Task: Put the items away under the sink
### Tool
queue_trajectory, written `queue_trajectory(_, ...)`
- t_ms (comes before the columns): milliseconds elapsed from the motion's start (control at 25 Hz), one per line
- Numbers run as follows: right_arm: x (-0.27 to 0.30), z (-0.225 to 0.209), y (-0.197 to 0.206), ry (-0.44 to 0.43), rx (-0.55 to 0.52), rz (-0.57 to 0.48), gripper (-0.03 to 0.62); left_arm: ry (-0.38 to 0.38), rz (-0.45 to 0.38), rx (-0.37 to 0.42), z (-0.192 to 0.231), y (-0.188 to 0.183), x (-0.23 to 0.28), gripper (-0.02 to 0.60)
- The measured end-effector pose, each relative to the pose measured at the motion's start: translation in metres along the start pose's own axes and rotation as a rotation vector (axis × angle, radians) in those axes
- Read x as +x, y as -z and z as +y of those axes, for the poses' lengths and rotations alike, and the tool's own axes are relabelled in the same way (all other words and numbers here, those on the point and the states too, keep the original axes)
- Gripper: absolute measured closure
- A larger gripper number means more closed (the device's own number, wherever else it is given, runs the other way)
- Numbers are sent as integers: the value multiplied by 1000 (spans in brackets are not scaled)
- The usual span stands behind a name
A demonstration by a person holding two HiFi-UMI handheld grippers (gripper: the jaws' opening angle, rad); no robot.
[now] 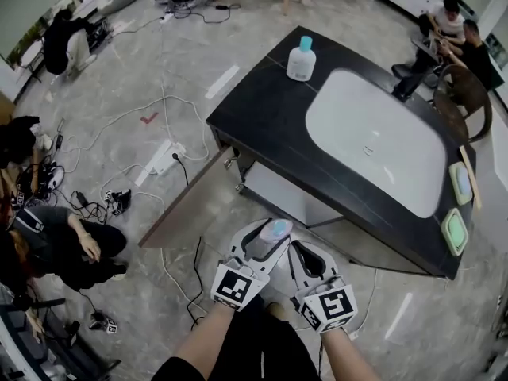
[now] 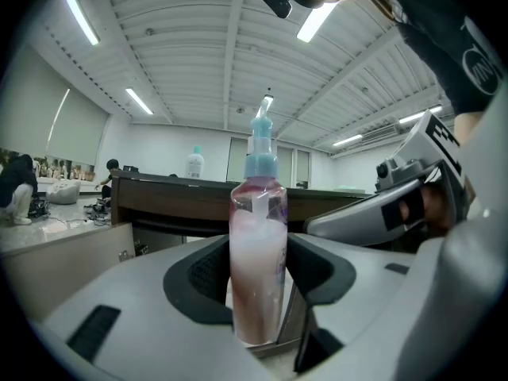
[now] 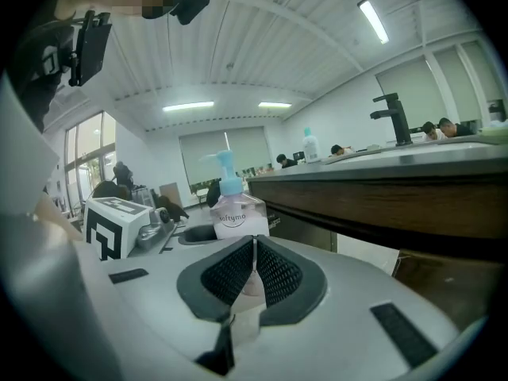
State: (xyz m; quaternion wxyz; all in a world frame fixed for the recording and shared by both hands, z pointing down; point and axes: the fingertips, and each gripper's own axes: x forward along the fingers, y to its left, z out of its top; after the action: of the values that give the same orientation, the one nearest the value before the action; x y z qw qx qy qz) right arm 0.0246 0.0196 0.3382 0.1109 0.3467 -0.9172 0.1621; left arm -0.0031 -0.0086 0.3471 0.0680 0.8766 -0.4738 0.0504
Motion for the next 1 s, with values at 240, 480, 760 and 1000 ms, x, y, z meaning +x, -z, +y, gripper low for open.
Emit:
queue_trajectory(240, 20, -16, 34, 12, 1, 2, 560, 8, 3, 3, 9, 40, 15, 373)
queue_trajectory(480, 44, -35, 70, 21, -6, -13, 560, 25, -8, 5, 22, 81, 35, 373)
queue_trajectory(760, 70, -56, 112, 31, -18, -30, 560, 37, -20, 19, 34, 130, 56, 373)
queue_trajectory(1000, 88, -74, 143, 43, -26, -50, 560, 58, -36, 10, 42, 165, 74, 373)
